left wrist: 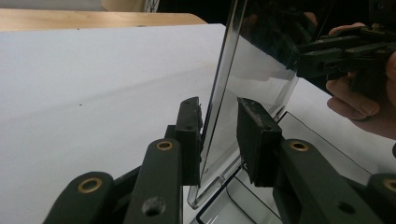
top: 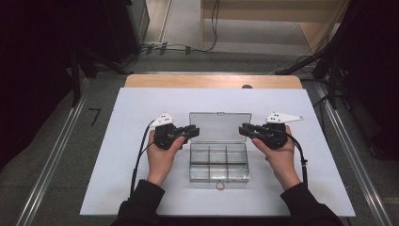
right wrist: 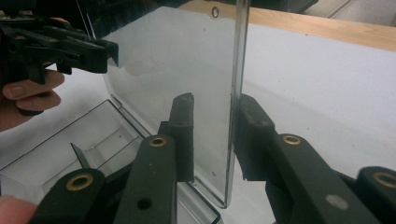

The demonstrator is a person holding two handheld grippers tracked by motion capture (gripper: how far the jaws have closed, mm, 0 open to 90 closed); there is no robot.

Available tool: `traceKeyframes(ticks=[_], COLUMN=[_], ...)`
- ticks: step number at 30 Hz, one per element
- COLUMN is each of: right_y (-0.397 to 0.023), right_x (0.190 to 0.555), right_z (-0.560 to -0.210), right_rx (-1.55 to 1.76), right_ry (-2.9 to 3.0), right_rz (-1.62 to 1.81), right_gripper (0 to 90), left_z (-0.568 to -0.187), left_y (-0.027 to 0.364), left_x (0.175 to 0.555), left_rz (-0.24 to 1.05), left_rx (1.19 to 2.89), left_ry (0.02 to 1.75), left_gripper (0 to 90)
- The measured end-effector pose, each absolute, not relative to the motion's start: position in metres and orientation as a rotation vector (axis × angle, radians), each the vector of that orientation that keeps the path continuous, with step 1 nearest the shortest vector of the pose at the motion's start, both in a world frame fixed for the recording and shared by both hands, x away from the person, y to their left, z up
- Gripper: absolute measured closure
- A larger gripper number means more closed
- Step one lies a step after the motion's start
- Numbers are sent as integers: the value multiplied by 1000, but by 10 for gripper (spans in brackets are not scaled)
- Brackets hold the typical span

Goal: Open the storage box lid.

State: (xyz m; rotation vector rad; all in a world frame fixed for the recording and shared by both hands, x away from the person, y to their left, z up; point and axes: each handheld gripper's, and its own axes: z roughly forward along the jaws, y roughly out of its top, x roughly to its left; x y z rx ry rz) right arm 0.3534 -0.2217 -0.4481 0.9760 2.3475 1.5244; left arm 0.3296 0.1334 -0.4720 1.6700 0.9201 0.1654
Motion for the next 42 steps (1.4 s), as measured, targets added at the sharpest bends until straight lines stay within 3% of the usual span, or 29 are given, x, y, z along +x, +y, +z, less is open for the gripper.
traceKeyframes(ticks=[26,42], right_y=[-223,-222], right_x=[379,380], right_z=[-460,-476], right_rx=[1084,1122], right_ry=[2316,2271], right_rz=[1618,1611], right_gripper=[700,647], left_z=[-479,-489], left_y=[134,135], left_x=[349,355], left_rz=[138,100], left_rx=[1619,1605], left_ry=[984,1017], left_gripper=[737,724])
